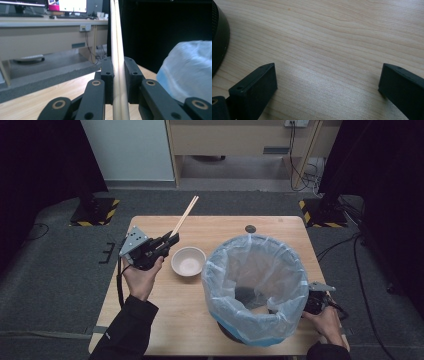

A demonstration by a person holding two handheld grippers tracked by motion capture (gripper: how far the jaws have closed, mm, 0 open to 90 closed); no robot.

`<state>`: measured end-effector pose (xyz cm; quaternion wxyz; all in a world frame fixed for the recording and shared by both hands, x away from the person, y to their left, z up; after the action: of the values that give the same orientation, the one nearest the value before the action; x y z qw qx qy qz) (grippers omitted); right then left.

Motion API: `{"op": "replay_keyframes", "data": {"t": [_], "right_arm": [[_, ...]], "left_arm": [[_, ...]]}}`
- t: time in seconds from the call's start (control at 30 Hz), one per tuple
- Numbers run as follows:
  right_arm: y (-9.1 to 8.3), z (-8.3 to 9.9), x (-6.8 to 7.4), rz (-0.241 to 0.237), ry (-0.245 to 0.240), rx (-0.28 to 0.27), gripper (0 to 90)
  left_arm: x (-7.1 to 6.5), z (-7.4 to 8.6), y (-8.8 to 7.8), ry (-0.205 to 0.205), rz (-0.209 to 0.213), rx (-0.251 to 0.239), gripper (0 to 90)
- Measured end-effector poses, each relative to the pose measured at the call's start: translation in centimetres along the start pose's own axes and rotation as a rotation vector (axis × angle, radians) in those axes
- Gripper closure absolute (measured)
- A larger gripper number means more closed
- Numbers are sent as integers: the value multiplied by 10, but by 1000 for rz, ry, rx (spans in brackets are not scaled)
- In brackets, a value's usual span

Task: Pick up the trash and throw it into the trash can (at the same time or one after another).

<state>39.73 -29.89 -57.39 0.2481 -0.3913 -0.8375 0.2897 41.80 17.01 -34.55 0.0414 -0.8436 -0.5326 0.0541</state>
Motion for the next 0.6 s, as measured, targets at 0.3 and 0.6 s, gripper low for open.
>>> {"op": "replay_keyframes", "data": {"t": [0.3, 0.6], "right_arm": [[0, 0, 0, 0, 0, 0, 20], [0, 0, 0, 0, 0, 0, 20]], "left_arm": [[-15, -17, -12, 9, 46, -57, 794], [-31, -30, -23, 15, 91, -106, 794]]}}
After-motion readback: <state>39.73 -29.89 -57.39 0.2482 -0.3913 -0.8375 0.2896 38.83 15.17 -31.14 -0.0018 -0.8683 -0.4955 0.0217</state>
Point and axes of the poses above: each handheld gripper's, and its own axes: y roughly forward along the jaws, z roughly out of its underside, x roughly to its left, the point moved 5 cm from there along y, roughly forward along the jaws, and after that the axes turned 15 degrees about -z, right-handed, at the moved point
